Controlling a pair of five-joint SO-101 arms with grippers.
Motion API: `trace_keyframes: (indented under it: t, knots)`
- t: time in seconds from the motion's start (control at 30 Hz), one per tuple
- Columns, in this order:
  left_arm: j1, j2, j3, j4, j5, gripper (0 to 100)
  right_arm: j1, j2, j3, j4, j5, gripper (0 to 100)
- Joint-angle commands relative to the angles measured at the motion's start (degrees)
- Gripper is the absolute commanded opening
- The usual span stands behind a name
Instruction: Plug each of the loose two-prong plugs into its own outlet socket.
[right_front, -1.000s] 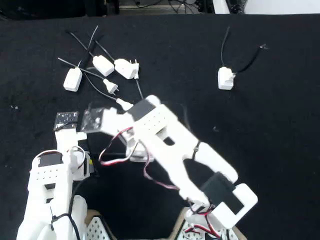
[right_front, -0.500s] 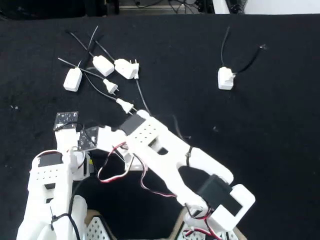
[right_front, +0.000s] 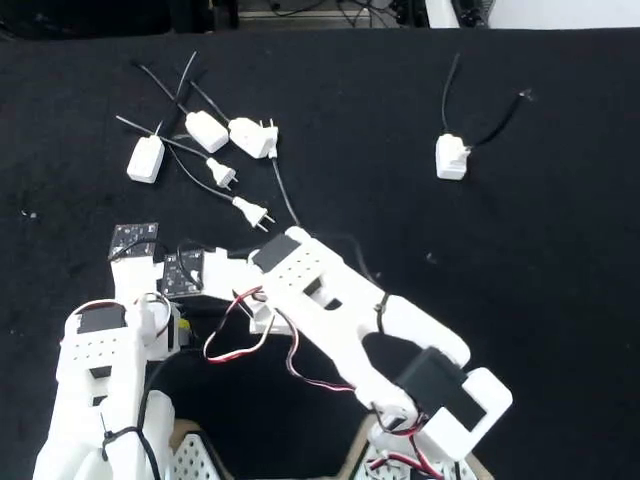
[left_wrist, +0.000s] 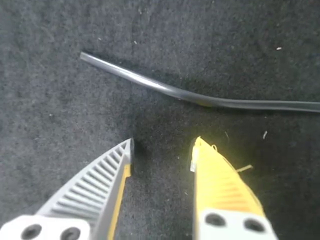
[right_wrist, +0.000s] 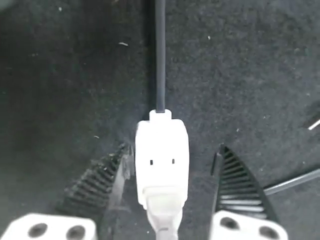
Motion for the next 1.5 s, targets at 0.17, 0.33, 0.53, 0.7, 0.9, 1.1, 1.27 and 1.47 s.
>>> trace_keyframes:
  t: [0.17,0.33,0.53,0.7,0.9,1.1,1.27,1.47]
  knots:
    - [-0.13,-0.88,-0.13,-0.70,-0.26,20,3.69,6.90,-0.92,-1.14,2.11,24.3]
    - [-0.13,-0.88,-0.13,-0.70,-0.26,20,4.84,9.36,-4.88,-0.70,1.58,8.7]
    - [-0.13,-0.88,-0.13,-0.70,-0.26,20,9.58,9.36,-12.26,3.87,-1.49,1.3]
    - [-0.13,-0.88,-0.13,-0.70,-0.26,20,13.36,9.27,-20.70,13.36,-1.67,1.1]
    - [-0.13,-0.88,-0.13,-0.70,-0.26,20,16.97,5.58,-30.20,24.09,-8.44,1.1]
    - [-0.13,-0.88,-0.13,-0.70,-0.26,20,21.98,-4.26,-31.16,24.97,-11.87,1.1]
    - [-0.31,-0.97,-0.13,-0.70,-0.09,20,29.27,-6.46,-31.43,24.00,-21.71,1.1]
    - [-0.22,-0.97,-0.13,-0.70,-0.09,20,39.03,-2.59,-31.52,18.37,-31.74,1.1]
